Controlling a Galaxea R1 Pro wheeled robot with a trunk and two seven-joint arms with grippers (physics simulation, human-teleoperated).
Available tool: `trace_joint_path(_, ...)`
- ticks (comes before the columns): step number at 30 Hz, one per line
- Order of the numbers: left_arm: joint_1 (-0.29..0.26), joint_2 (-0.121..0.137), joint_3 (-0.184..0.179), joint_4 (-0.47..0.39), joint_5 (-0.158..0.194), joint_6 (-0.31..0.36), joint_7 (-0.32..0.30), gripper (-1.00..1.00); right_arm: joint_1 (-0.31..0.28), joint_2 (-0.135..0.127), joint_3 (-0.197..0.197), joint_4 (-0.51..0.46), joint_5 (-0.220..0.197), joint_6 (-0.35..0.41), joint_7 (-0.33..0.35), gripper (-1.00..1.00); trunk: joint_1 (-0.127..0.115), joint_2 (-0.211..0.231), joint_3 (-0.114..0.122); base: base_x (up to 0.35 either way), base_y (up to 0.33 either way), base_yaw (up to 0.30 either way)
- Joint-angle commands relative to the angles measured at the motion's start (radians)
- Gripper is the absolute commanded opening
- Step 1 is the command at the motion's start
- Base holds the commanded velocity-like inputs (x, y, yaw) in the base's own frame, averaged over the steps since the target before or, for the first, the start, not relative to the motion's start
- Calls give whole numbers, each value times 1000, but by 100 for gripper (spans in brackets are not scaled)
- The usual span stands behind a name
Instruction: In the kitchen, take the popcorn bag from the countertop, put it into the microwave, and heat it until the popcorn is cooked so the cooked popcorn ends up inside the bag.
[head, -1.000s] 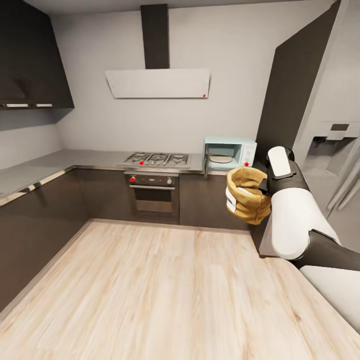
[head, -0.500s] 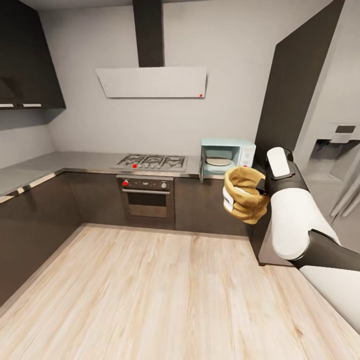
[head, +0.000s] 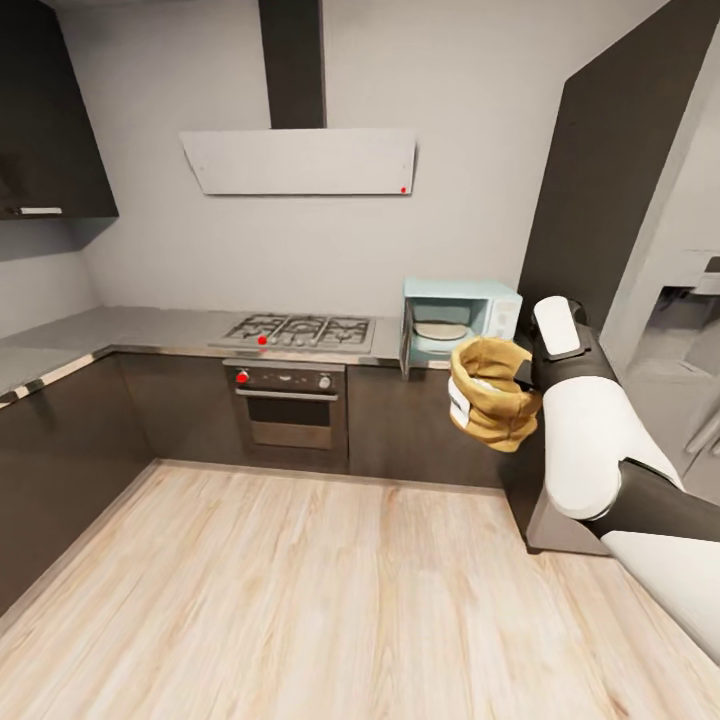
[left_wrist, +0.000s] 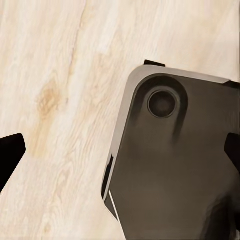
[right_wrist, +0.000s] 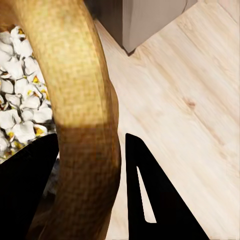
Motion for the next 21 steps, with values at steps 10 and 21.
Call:
trace_joint_path(10,0,0,1,-3,1,-1,2,100,-6,-6,-2,48,-9,7,-10,-100,1,-1,-1,323,0,0)
trace_joint_path(21,0,-1,1,-3,1,2,2,100,-10,-6,-3,48,-9,7,-6,-100,1,-1,-1,323,-86,0)
